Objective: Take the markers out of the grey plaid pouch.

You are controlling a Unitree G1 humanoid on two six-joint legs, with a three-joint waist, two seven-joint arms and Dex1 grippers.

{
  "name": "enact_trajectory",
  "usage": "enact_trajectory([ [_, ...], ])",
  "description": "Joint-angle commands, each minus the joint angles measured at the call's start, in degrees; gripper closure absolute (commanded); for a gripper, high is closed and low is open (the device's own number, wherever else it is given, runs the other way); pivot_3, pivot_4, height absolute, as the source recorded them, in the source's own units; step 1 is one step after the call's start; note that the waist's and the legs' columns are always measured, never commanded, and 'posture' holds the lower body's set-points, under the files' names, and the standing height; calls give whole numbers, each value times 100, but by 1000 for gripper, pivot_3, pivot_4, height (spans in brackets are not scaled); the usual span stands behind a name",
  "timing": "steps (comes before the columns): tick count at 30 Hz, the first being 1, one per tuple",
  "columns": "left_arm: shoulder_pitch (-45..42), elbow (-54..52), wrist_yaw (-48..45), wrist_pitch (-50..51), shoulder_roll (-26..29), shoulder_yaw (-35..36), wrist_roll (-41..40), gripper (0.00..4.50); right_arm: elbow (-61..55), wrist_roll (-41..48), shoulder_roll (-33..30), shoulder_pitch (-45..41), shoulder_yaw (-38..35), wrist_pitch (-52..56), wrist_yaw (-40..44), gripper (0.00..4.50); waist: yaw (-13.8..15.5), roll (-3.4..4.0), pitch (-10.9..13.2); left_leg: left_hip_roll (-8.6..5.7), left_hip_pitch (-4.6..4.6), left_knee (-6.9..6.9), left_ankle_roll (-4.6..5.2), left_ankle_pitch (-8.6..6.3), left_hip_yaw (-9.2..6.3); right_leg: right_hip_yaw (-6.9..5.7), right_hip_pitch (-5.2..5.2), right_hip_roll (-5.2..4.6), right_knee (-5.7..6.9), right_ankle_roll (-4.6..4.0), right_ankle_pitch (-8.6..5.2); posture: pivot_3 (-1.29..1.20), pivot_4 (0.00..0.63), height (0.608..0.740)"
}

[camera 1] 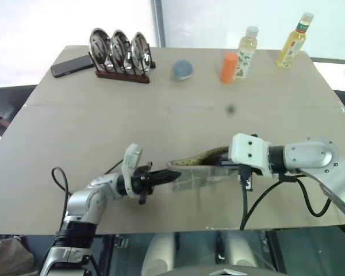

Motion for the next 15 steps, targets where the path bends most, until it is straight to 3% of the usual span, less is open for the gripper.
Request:
enact_trajectory([
  [1,66,23,-67,-107,8,-42,99,4500,28,-206,-228,35,-79,-232,122,4482,1,0,0,0,-1,0,0,0,0,0,0,0,0,0,0,0,150,740],
  [9,325,-465,95,-113,-12,-111,71,4500,37,-772,-1053,458,271,-961,778,4482,1,0,0,0,0,0,0,0,2,0,0,-1,-1,1,-1,0,150,740],
  [12,636,-1149,387,106,10,-50,-142,4500,66,-1028,-1202,708,331,-1325,868,3618,-8,0,0,1,0,0,-1,-1,5,3,-1,-2,-3,1,-1,0,150,740],
  [15,869,-1937,853,511,36,110,-526,4500,149,-1574,-1087,841,450,-1750,604,2320,-3,1,1,5,1,0,-1,-1,4,2,-1,-2,-2,2,-2,0,150,740],
])
